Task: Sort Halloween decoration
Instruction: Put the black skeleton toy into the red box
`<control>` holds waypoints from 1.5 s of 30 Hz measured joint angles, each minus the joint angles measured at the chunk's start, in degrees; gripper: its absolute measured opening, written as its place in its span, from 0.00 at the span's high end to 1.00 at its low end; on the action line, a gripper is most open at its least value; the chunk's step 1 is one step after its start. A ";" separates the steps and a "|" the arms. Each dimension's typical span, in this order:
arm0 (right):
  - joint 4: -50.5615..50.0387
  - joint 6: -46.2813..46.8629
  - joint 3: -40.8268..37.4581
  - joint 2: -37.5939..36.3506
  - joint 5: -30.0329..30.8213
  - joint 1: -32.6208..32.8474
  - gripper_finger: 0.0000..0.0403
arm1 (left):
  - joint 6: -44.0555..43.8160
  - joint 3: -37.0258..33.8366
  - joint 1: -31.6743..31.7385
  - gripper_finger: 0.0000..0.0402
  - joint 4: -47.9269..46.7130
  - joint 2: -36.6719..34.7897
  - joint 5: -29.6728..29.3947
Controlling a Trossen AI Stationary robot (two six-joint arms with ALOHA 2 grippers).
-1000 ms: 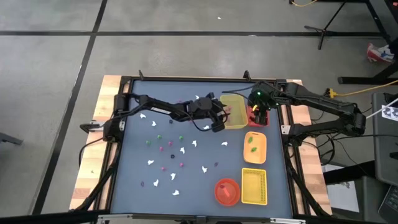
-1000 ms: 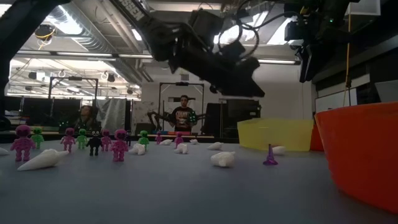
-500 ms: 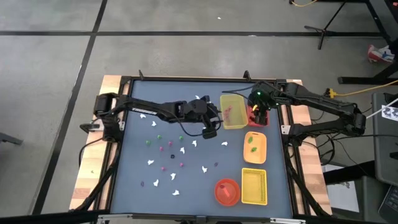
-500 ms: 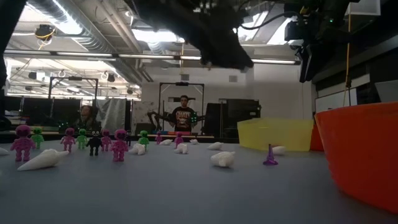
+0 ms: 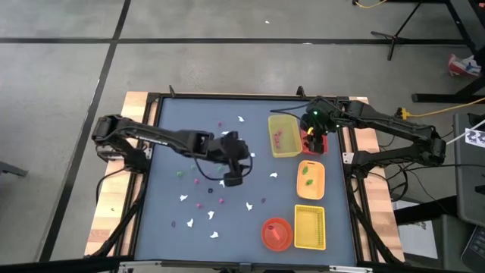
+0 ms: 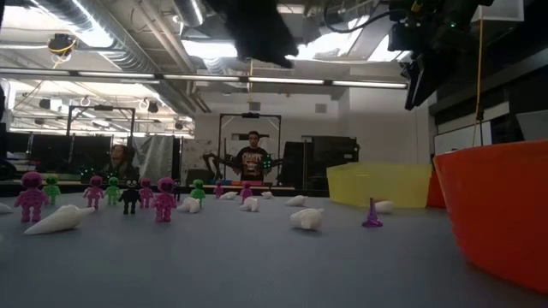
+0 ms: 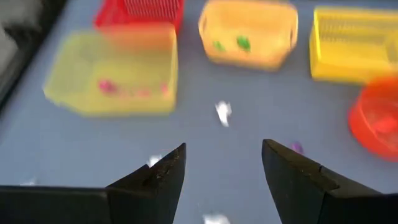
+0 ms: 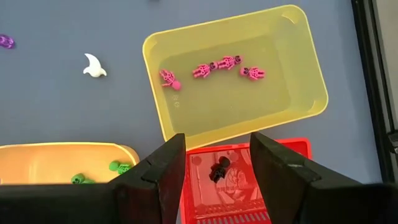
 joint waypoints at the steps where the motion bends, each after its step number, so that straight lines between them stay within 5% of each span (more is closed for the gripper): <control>1: 0.00 0.00 0.00 0.00 0.00 0.00 0.55 | -1.64 0.00 -0.57 0.52 -2.00 -0.35 -0.01; 12: 0.02 0.00 0.00 0.00 -0.01 0.00 0.55 | -16.72 -0.02 -7.54 0.52 -20.08 -0.14 2.14; 26: 2.80 0.00 0.00 0.00 -0.02 0.00 0.55 | -31.86 -0.05 -16.55 0.52 -26.95 0.42 -0.97; 38: 2.89 0.00 0.00 0.00 -0.02 0.00 0.55 | -38.40 -7.41 -17.89 0.52 -26.26 0.82 -2.77; 45: 2.84 0.00 0.00 0.00 -0.02 0.00 0.55 | -38.47 -14.73 -17.89 0.52 -17.54 0.80 -2.56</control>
